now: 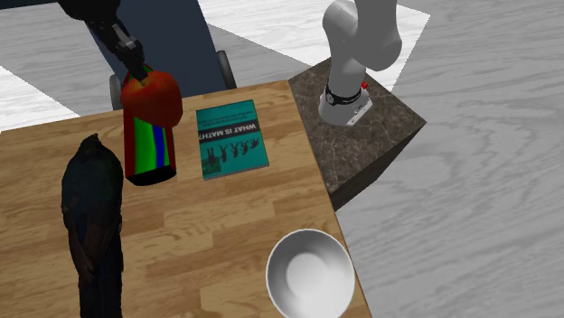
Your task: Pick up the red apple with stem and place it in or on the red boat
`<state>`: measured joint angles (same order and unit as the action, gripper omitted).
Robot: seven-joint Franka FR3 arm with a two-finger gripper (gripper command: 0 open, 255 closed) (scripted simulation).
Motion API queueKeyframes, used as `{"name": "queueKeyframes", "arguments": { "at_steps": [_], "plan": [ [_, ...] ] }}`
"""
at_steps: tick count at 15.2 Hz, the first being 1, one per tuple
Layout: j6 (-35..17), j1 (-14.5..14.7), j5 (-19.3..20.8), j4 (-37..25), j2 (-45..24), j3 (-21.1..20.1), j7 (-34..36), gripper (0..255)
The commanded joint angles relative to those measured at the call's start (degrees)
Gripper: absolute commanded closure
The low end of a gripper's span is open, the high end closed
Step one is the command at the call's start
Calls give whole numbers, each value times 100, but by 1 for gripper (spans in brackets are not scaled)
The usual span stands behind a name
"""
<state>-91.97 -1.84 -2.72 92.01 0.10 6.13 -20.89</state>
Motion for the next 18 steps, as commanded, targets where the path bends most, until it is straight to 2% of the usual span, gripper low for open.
{"name": "queueKeyframes", "arguments": {
  "at_steps": [1, 8, 11, 13, 18],
  "plan": [
    [87, -149, -24, -269, -198, 150, -302, 255],
    [708, -700, -236, -1834, -1206, 554, -1185, 255],
    [1103, -1016, -398, -2806, -1817, 685, -1537, 255],
    [1487, -1300, -547, -3725, -2375, 746, -1759, 255],
    [907, -1201, -463, -2836, -2062, 740, -1773, 255]
  ]
}}
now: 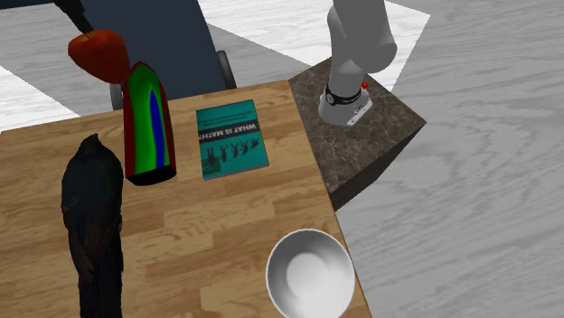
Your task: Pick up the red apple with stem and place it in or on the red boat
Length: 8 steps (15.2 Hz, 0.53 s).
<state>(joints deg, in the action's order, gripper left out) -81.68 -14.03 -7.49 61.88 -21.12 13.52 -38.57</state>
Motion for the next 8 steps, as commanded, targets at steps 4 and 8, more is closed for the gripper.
{"name": "queueKeyframes", "arguments": {
  "at_steps": [4, 8],
  "plan": [
    [-524, 74, 55, 740, 224, -1, -15, 255],
    [-892, 113, 82, 1221, 339, -4, -24, 255]
  ]
}}
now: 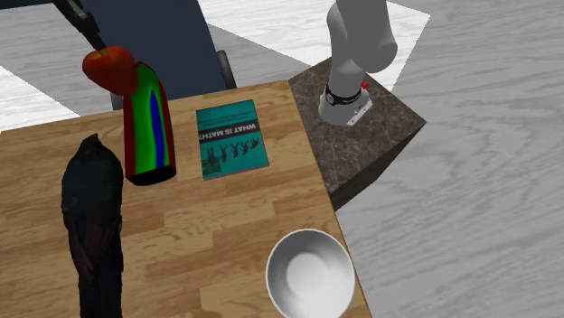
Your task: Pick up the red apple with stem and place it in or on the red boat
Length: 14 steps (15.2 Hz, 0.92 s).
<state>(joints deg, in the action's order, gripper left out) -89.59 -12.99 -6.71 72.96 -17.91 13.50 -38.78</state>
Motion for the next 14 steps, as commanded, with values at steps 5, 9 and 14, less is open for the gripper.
{"name": "queueKeyframes", "arguments": {
  "at_steps": [5, 9, 14],
  "plan": [
    [-530, 44, 23, 631, 108, -6, -17, 255],
    [-855, 64, 28, 994, 146, -11, -30, 255],
    [-1256, 82, 24, 1407, 157, -18, -52, 255]
  ]
}}
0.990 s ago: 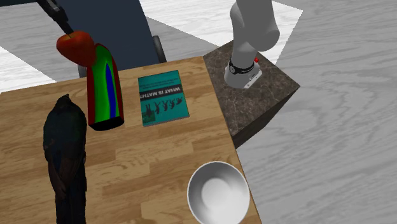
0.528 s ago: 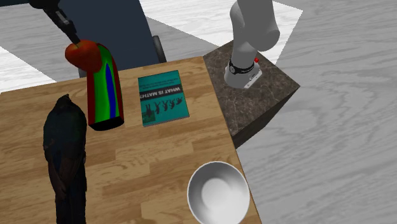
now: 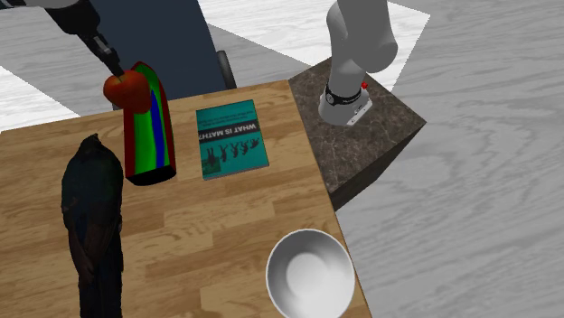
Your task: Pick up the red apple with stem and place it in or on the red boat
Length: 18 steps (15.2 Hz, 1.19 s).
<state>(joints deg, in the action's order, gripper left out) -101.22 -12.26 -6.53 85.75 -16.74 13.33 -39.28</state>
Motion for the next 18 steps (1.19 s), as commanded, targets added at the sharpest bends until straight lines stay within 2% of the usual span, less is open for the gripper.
{"name": "queueKeyframes", "arguments": {
  "at_steps": [1, 8, 9, 14, 18],
  "plan": [
    [-94, 9, 6, 129, 40, -1, -2, 255],
    [-93, 9, 6, 127, 39, -1, -2, 255],
    [-93, 9, 5, 127, 39, -1, -2, 0],
    [-94, 9, 6, 127, 39, -1, -2, 0],
    [665, -47, -1, -696, -27, 18, 11, 0]
  ]
}}
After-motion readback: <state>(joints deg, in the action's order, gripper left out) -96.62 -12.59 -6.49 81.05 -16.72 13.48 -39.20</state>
